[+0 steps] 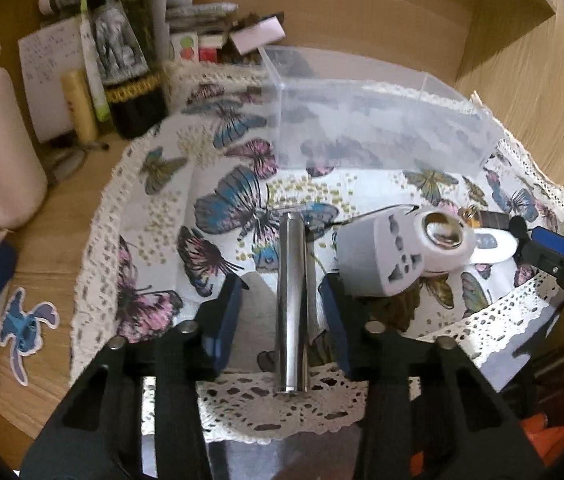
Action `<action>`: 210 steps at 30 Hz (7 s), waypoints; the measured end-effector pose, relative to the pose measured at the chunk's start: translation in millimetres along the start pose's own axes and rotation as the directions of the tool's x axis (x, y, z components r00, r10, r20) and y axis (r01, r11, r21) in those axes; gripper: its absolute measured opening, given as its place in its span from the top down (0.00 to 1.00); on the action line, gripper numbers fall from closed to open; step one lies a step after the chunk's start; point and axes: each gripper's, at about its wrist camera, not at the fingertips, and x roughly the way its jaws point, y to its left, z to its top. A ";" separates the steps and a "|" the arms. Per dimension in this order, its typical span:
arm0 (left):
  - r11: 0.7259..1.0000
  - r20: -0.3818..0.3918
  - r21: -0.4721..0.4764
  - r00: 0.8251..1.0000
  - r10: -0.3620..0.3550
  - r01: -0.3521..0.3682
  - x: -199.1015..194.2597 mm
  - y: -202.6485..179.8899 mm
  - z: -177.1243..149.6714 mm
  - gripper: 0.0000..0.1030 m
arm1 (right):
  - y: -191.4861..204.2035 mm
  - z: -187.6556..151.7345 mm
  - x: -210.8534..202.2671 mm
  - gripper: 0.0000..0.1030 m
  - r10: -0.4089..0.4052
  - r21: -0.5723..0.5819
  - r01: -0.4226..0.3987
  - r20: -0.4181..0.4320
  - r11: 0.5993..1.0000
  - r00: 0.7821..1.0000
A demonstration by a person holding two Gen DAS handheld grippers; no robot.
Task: Organize rigid objects
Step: 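Grasp the silver metal cylinder with the left tool while the right tool grasps the black stick, then carry both held items into the clear box and open both tools, then move both tools back out of the box toward the loose items, then grasp the white travel adapter with the left tool while the right tool grasps the black-and-gold tube, then lift both held items into the clear box and release them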
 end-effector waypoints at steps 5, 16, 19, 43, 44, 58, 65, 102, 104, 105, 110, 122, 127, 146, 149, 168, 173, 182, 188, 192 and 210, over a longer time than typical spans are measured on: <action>1.000 0.018 0.022 1.000 0.010 -0.011 5.0 -4.8 1.0 0.77 | -3.1 -3.7 7.0 0.65 0.002 0.011 -0.002 -0.019 1.000 1.000; 0.999 0.051 0.033 0.998 0.025 -0.027 1.1 -3.7 4.6 0.86 | -4.2 -2.1 -0.4 0.79 -0.016 0.000 0.016 0.019 1.000 1.000; 0.999 0.072 0.028 0.997 0.025 -0.027 -6.5 -2.2 7.4 0.86 | -5.4 2.0 -8.4 0.79 -0.029 0.002 0.029 0.050 1.000 0.998; 0.997 0.333 0.082 0.942 -0.034 0.007 -53.9 -21.5 106.1 0.86 | -4.5 98.1 -31.6 0.79 -0.040 -0.021 0.048 0.305 0.999 0.951; 0.997 0.335 0.083 0.942 -0.035 0.008 -51.8 -22.0 111.2 0.86 | -3.8 103.7 -29.8 0.79 -0.042 -0.026 0.052 0.309 0.998 0.950; 0.995 0.238 0.087 0.969 -0.065 0.045 9.9 -29.8 174.0 0.86 | -10.0 161.8 26.1 0.79 -0.045 -0.069 0.062 0.230 0.996 0.972; 0.992 0.133 0.112 0.988 -0.073 0.058 51.5 -41.0 189.2 0.86 | -18.2 168.9 73.3 0.79 -0.039 -0.070 0.047 0.108 0.996 0.993; 0.984 0.127 0.171 0.990 -0.063 0.041 41.7 -52.7 183.7 0.46 | -2.6 159.5 59.4 0.54 -0.032 -0.131 0.041 0.069 0.991 0.997; 0.986 0.162 0.166 0.985 -0.059 0.031 27.6 -50.1 179.8 0.38 | -1.3 156.6 44.2 0.52 -0.031 -0.131 0.044 0.101 0.990 0.994; 0.986 0.178 0.163 0.982 -0.056 0.026 19.9 -48.5 177.2 0.33 | 0.7 156.2 39.8 0.51 -0.030 -0.132 0.044 0.113 0.990 0.993; 0.988 0.243 0.152 0.969 -0.034 -0.003 -10.7 -42.4 162.7 0.12 | 3.9 142.5 7.8 0.39 -0.022 -0.135 0.046 0.175 0.990 0.984; 0.989 0.188 0.143 0.982 0.002 -0.030 -26.3 -26.8 103.4 0.05 | 8.6 89.9 -4.9 0.38 -0.015 -0.155 0.032 0.108 0.987 0.994; 0.991 0.124 0.132 0.992 0.009 -0.026 -18.0 -24.3 75.1 0.05 | 7.1 64.6 10.6 0.38 -0.019 -0.168 0.022 0.021 0.985 1.000; 0.997 0.002 0.042 0.998 -0.063 0.063 5.0 -17.3 20.3 0.15 | -2.9 27.0 46.1 0.38 -0.015 -0.192 -0.017 -0.166 0.981 0.986; 0.994 0.005 0.055 0.996 -0.091 0.091 0.5 -18.2 19.8 0.26 | -5.5 29.0 47.0 0.38 0.000 -0.175 -0.030 -0.166 0.984 0.986; 0.984 -0.033 0.021 0.984 -0.174 0.174 3.0 -23.0 13.4 0.51 | 6.1 28.3 44.5 0.80 0.002 -0.201 -0.033 -0.149 0.979 0.989; 0.983 -0.032 -0.006 0.982 -0.186 0.186 -0.6 -14.5 14.8 0.51 | 4.3 31.3 46.2 0.78 0.027 -0.179 -0.058 -0.170 0.982 0.985; 0.980 -0.012 -0.047 0.980 -0.197 0.196 -6.2 -1.6 16.4 0.51 | 7.3 41.0 56.4 0.67 0.049 -0.159 -0.078 -0.177 0.984 0.983; 0.972 -0.022 -0.074 0.974 -0.226 0.223 1.3 0.5 15.3 0.51 | 6.7 45.1 64.1 0.67 0.046 -0.141 -0.072 -0.178 0.987 0.983; 0.970 -0.020 -0.089 0.973 -0.228 0.226 5.0 -0.3 16.8 0.57 | 10.6 46.1 66.4 0.73 0.033 -0.157 -0.060 -0.167 0.986 0.985; 0.981 0.099 -0.051 0.978 -0.184 0.189 -22.4 -3.0 53.1 0.65 | 3.8 52.1 30.0 0.81 0.018 -0.148 -0.023 -0.037 0.989 0.999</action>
